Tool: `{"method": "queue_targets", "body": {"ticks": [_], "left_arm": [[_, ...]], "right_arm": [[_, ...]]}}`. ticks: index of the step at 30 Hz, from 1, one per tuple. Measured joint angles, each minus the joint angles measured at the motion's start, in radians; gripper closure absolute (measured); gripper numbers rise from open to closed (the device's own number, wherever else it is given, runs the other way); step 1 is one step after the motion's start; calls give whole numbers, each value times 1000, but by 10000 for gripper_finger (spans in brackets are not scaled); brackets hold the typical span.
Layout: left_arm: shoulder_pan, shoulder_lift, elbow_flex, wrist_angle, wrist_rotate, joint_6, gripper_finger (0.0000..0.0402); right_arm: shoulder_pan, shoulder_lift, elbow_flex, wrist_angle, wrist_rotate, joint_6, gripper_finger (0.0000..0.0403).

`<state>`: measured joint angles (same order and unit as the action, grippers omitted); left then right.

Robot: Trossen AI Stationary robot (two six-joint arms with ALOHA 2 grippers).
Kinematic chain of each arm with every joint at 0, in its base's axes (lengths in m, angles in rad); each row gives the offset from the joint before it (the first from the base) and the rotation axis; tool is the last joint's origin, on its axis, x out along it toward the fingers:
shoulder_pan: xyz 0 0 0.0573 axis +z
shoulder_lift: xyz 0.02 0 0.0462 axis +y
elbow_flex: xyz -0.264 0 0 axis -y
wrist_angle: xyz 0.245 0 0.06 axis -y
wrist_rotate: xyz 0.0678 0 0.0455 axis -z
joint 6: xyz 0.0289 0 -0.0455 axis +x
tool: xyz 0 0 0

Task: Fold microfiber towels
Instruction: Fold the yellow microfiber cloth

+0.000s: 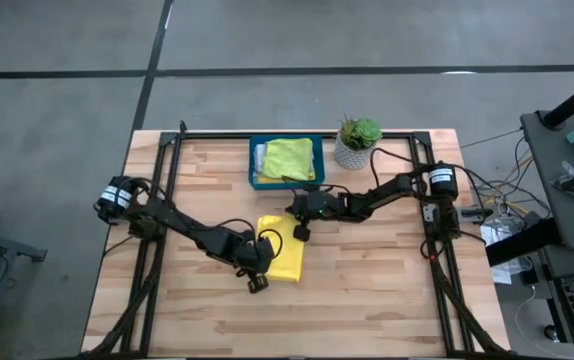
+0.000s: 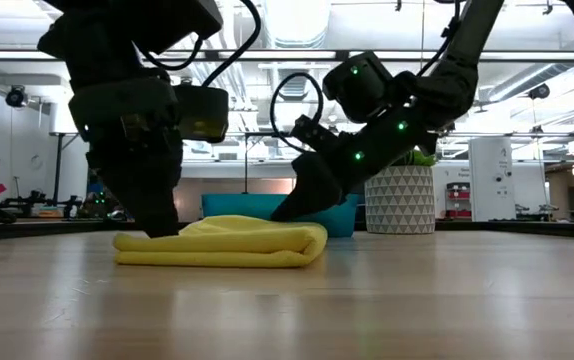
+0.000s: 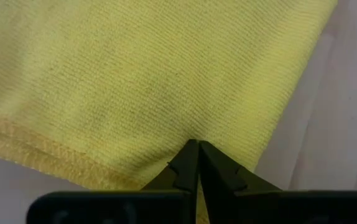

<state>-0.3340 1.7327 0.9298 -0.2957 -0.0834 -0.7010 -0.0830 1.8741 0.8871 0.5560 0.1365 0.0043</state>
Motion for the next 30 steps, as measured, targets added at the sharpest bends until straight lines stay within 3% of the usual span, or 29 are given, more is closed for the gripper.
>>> {"method": "queue_targets", "body": {"ticks": [8,23,30], "left_arm": [[-1,-10,2,-2,1,0,401],[-2,-12,2,7,-8,0,401],[-15,-12,0,4,-8,-1,401]], "right_arm": [[54,-13,36,17,-91,-5,394],[83,226,220,102,-49,3,394],[74,227,228,71,-23,-22,394]]}}
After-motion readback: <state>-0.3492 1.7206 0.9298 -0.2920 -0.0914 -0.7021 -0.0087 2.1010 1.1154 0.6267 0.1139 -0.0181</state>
